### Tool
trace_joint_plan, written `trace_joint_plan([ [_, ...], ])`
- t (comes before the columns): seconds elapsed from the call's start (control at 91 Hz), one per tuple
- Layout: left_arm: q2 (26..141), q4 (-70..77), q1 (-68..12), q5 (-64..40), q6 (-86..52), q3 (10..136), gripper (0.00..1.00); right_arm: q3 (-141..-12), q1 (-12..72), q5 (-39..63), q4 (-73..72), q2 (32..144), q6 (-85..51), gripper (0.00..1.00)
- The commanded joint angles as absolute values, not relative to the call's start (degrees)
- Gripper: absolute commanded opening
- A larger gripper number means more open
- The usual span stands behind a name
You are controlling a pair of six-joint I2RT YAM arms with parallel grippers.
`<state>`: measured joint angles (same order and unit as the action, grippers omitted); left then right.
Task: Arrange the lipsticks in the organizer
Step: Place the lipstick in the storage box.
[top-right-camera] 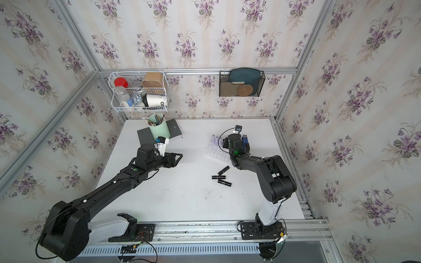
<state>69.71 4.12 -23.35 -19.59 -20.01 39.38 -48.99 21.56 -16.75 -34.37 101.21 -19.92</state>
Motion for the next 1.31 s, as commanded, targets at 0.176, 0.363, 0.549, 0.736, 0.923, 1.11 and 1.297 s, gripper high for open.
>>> trace_joint_plan([
  [0.176, 69.05, 5.98, -23.29, -20.21, -20.03, 39.29, 0.76, -47.99, 23.16, -21.11, -36.11, 101.69, -14.99, 0.15],
  [0.363, 68.11, 5.63, -23.27, -20.21, -20.26, 38.99, 0.76, -47.98, 23.90, -21.44, -36.34, 101.69, -14.75, 0.22],
  [0.549, 66.97, 5.71, -23.27, -19.58, -20.57, 38.46, 0.76, -47.74, 24.25, -21.06, -36.11, 100.73, -15.62, 0.28],
  [0.736, 66.18, 5.89, -23.29, -18.91, -20.59, 38.32, 0.77, -47.46, 24.54, -21.05, -35.78, 99.66, -16.08, 0.35],
  [0.923, 65.05, 5.61, -23.29, -17.83, -20.81, 38.19, 0.80, -46.67, 24.52, -20.19, -33.01, 95.22, -18.08, 0.41],
  [1.11, 67.99, -2.34, -22.47, -16.12, -23.00, 42.41, 0.85, -44.07, 24.30, -17.44, -20.02, 83.13, -24.23, 0.44],
  [1.297, 74.53, -0.99, -22.98, -24.50, -24.88, 45.45, 0.77, -37.23, 24.38, -8.00, -1.92, 70.70, -34.34, 0.44],
])
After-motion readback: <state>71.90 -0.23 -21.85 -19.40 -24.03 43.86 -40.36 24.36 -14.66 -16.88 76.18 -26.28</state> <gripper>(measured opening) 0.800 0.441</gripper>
